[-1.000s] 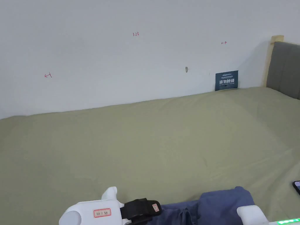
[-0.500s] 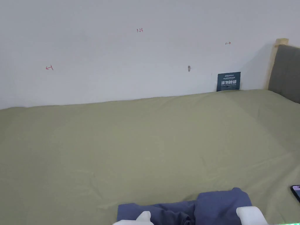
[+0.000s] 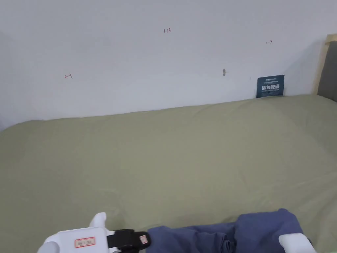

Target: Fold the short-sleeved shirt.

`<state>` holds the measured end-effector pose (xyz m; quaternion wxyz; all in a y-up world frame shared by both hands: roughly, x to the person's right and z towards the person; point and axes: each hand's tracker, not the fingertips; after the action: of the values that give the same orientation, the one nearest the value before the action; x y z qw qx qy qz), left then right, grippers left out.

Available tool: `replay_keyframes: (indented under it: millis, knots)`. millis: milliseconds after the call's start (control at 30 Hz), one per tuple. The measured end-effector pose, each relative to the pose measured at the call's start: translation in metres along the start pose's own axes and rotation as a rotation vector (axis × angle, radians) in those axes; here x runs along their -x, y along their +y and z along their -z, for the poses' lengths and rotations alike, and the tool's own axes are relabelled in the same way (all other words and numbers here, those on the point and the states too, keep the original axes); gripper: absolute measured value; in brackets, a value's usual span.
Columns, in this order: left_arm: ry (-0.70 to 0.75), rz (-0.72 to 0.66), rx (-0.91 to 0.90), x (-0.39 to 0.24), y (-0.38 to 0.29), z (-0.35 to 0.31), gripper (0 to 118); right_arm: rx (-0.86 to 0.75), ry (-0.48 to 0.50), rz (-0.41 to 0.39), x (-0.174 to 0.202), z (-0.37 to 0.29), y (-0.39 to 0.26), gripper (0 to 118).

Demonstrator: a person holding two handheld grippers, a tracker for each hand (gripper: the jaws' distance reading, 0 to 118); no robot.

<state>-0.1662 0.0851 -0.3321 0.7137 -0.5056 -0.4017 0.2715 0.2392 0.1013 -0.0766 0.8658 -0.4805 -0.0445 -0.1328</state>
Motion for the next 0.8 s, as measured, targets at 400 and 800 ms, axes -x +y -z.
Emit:
replay_keyframes:
  millis: [400,800]
  knots:
    - [-0.044,-0.098,0.026,0.039,-0.014,0.030,107,-0.023,0.037,-0.035,0.005,-0.004,-0.001,0]
    - [0.059,-0.088,0.080,0.021,-0.028,0.079,13,-0.026,0.039,-0.015,0.001,-0.004,0.000,0]
